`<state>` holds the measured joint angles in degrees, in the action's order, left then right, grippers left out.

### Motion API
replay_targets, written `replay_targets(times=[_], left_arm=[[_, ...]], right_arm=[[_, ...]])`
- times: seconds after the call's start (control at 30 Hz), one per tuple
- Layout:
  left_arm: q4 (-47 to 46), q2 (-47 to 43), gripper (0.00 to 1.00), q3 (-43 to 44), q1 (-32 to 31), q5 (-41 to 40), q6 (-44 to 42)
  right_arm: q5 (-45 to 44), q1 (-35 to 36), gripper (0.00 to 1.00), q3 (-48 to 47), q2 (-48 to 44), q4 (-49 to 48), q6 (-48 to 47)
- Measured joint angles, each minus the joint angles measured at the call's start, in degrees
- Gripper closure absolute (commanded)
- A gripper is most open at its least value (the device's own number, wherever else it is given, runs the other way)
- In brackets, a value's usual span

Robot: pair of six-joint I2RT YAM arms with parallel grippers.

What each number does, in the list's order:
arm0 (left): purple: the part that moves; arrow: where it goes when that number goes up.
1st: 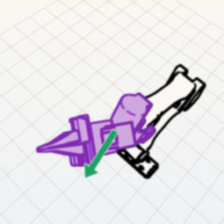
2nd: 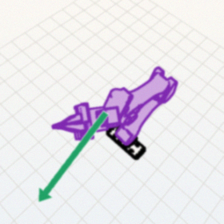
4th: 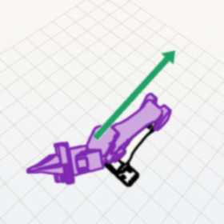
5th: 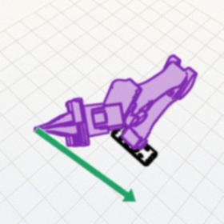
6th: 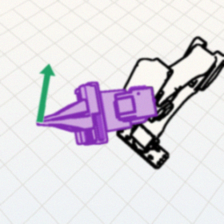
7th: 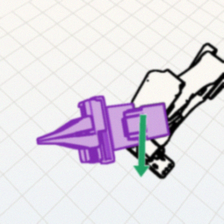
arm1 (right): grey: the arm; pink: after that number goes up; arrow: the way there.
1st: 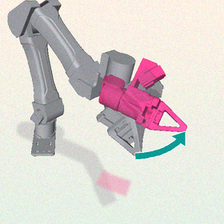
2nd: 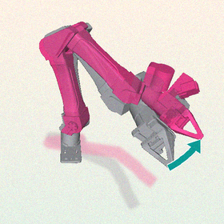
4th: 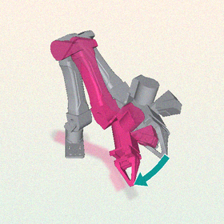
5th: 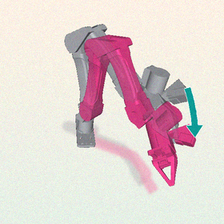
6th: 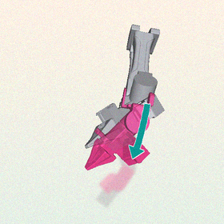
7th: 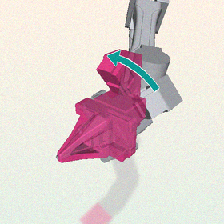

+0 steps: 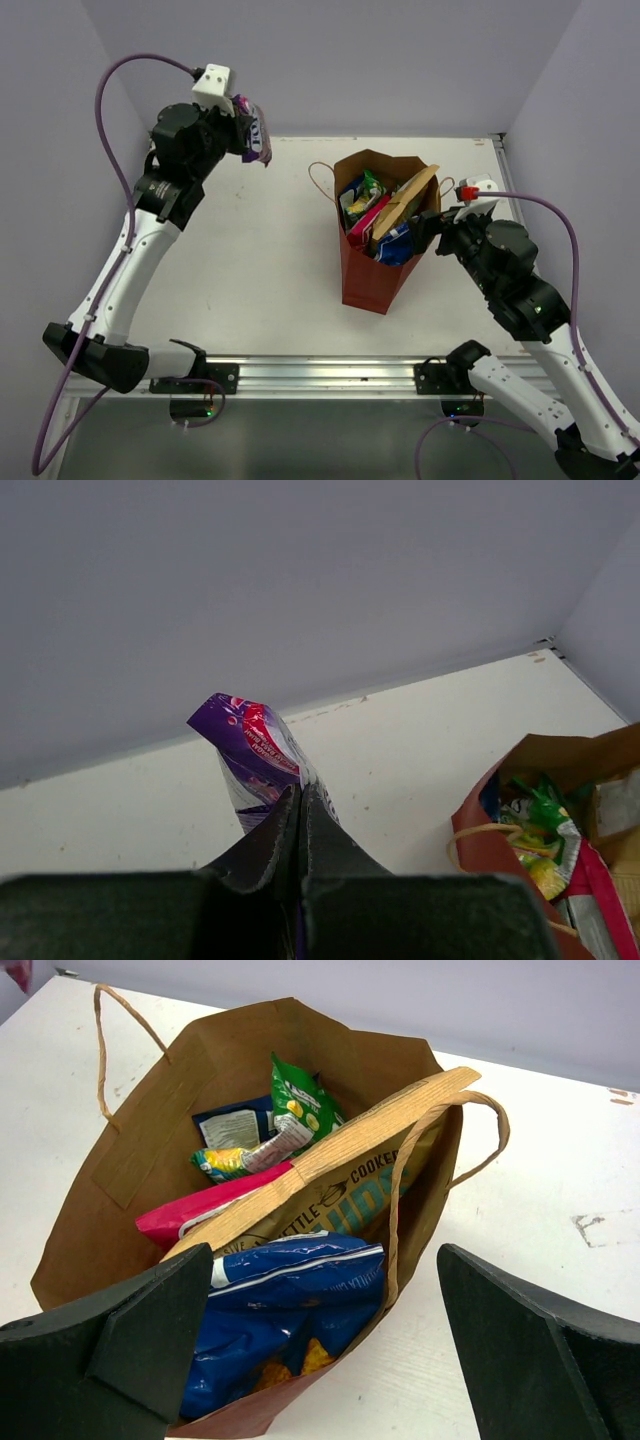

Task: Place the snacks into the paper bag
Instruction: Place the snack in the paper bag.

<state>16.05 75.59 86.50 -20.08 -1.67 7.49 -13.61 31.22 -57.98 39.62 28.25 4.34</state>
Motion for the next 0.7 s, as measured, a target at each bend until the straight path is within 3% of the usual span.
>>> replay_targets(times=[0.37, 0.7], left_arm=[[5.57, -1.36, 1.0, 11.37, -6.99, 17.46, -3.98], [5.7, -0.85, 1.0, 10.6, -13.22, 25.2, 1.09]], right_arm=[[0.0, 0.0, 0.01, 0.0, -0.04, 0.0, 0.15], [0.0, 0.0, 0.01, 0.0, -0.39, 0.02, 0.39]])
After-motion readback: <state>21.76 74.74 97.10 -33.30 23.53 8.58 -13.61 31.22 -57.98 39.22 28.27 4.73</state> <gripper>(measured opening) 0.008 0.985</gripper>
